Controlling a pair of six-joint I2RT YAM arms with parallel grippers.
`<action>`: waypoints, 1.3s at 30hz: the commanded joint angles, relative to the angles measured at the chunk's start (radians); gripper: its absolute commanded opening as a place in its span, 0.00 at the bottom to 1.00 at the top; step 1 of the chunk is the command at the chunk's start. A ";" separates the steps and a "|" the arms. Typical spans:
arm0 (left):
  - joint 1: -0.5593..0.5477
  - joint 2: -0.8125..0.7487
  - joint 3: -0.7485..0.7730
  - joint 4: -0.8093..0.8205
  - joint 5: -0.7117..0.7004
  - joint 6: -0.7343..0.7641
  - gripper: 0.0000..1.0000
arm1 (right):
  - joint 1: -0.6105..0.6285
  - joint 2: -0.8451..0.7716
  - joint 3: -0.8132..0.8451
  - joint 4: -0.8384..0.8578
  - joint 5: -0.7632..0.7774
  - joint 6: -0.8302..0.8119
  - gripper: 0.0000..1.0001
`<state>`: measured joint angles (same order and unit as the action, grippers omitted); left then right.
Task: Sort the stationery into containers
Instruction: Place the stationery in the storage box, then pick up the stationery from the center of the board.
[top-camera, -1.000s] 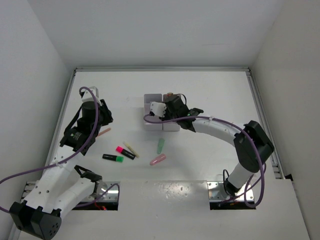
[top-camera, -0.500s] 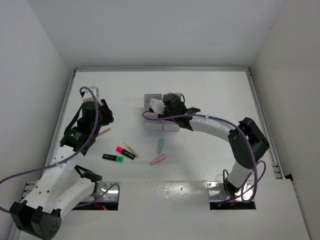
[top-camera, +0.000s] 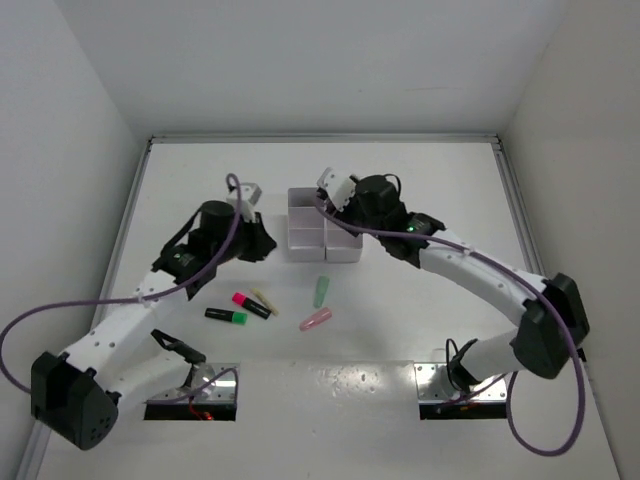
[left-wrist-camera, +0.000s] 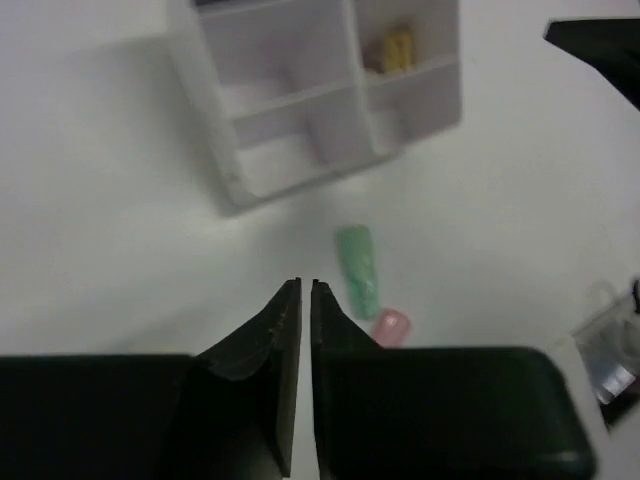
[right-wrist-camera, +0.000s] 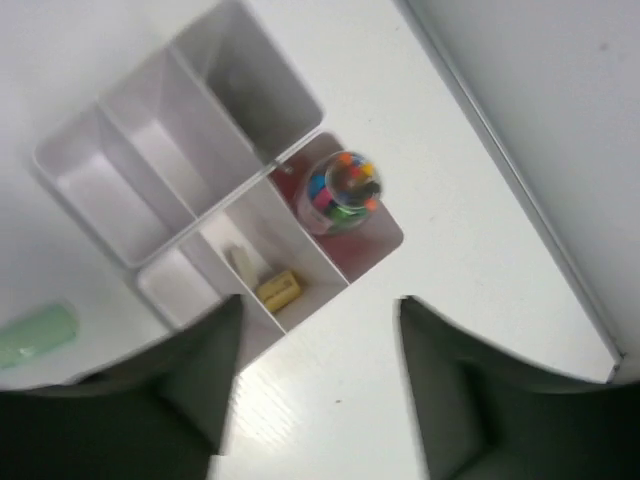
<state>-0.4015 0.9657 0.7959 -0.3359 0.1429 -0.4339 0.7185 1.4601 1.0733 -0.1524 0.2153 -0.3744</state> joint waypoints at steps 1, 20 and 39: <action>-0.149 0.070 0.029 0.026 0.089 -0.043 0.17 | -0.027 -0.078 -0.012 0.007 -0.040 0.209 0.72; -0.600 0.683 0.204 0.034 -0.555 -0.387 0.61 | -0.133 -0.260 -0.067 0.048 0.007 0.358 0.38; -0.588 0.823 0.223 0.100 -0.543 -0.376 0.35 | -0.133 -0.290 -0.078 0.057 0.007 0.358 0.45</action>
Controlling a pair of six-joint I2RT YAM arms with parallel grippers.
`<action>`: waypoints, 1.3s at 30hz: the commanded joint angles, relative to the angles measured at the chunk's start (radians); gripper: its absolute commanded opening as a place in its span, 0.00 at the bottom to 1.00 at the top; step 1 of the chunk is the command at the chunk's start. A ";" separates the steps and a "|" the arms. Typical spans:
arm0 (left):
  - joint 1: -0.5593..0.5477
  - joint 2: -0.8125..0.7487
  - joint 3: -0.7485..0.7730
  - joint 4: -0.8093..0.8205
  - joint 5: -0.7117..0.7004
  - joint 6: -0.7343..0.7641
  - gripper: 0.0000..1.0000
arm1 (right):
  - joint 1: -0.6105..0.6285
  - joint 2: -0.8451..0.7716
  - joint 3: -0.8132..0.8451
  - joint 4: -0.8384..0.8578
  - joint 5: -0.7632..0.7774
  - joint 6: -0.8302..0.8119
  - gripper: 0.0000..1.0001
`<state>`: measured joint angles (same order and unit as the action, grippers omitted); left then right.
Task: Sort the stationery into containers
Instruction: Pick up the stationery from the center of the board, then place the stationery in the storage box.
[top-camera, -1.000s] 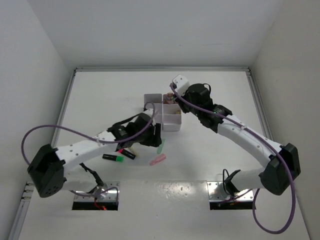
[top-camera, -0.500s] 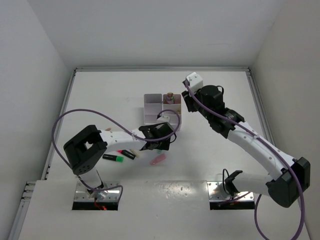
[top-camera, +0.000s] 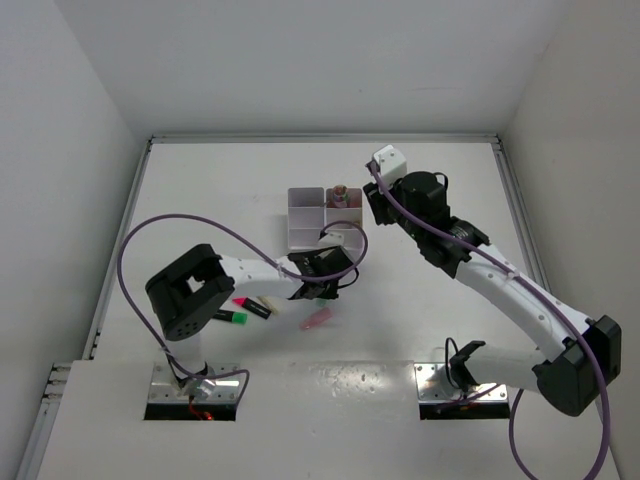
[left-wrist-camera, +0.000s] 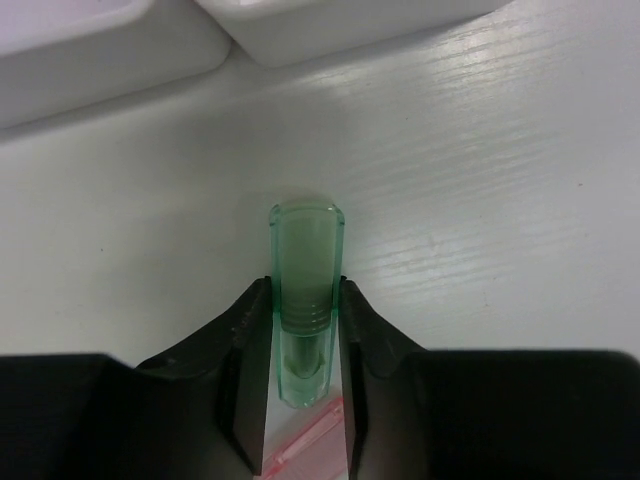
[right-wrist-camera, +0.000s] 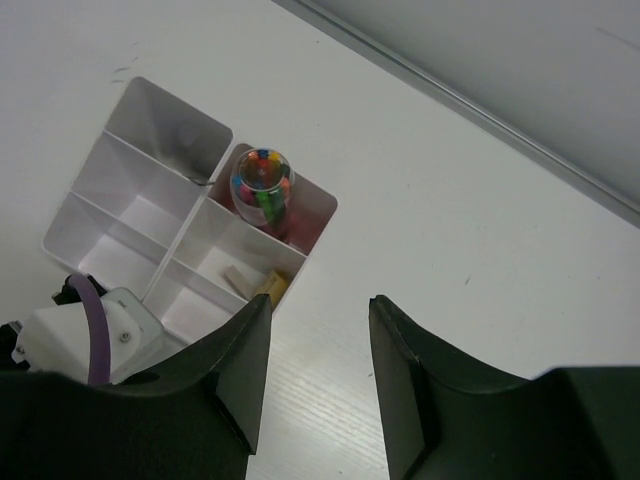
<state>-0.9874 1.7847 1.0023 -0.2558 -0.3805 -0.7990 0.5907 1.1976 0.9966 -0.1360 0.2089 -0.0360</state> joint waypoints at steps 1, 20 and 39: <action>-0.002 0.004 0.016 0.020 -0.020 -0.011 0.28 | -0.005 -0.027 -0.001 0.041 0.014 0.019 0.45; 0.168 -0.327 0.168 -0.086 -0.205 0.032 0.12 | -0.014 -0.027 -0.010 0.062 0.001 0.010 0.21; 0.329 -0.203 0.303 0.006 0.075 0.260 0.01 | -0.014 -0.027 -0.029 0.081 0.011 0.010 0.23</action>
<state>-0.6659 1.5639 1.2537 -0.2977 -0.4194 -0.7826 0.5838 1.1957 0.9649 -0.1051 0.2077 -0.0334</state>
